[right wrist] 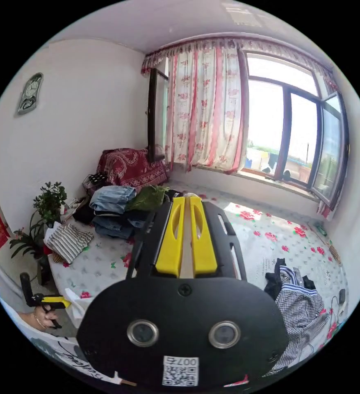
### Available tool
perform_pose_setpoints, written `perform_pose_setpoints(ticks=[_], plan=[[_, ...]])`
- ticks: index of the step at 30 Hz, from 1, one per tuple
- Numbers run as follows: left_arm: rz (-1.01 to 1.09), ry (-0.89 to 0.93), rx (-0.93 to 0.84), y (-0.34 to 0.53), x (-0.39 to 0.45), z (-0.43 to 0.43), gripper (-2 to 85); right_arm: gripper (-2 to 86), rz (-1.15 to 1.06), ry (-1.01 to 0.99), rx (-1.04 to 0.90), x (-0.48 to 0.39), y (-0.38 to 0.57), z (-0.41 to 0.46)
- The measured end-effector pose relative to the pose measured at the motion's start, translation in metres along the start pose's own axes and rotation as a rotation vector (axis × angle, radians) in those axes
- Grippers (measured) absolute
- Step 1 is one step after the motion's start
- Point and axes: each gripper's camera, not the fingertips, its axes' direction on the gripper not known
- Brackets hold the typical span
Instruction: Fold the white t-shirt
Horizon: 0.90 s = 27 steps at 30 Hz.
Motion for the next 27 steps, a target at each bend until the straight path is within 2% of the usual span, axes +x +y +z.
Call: perform_pose_setpoints(ticks=[3,6,10,12,14,17,20,23,25,27], plan=[[-0.091,-0.150,-0.060,0.011,-0.029,0.029,1.3,1.5,0.068,-0.132,-0.143,-0.017,0.006,0.070],[-0.095,-0.322,-0.143,0.023,-0.052,0.045,-0.3,2.3,0.057,-0.128,-0.208,-0.020,0.051,0.105],[-0.112,-0.463,-0.266,0.036,-0.077,0.055,-0.6,3.4,0.102,-0.116,-0.398,0.008,0.168,0.122],[-0.117,-0.483,-0.303,0.036,-0.083,0.060,-0.2,4.1,0.145,-0.081,-0.511,0.022,0.228,0.118],[-0.108,-0.476,-0.346,0.030,-0.086,0.072,1.1,5.2,0.237,-0.070,-0.702,0.038,0.302,0.107],[-0.059,-0.467,-0.421,0.009,-0.089,0.108,4.8,6.2,0.401,-0.134,-0.844,0.046,0.363,0.088],[-0.018,-0.434,-0.486,-0.013,-0.092,0.153,8.3,6.7,0.440,-0.238,-0.850,0.027,0.373,0.078],[0.034,-0.395,-0.599,-0.021,-0.091,0.203,10.2,6.8,0.341,-0.359,-0.837,-0.010,0.355,0.090],[0.077,-0.485,-0.704,-0.012,-0.091,0.236,5.9,6.5,0.254,-0.440,-0.853,-0.035,0.342,0.106],[0.125,-0.570,-0.657,-0.011,-0.081,0.237,0.4,5.7,0.163,-0.560,-0.913,-0.060,0.338,0.128]])
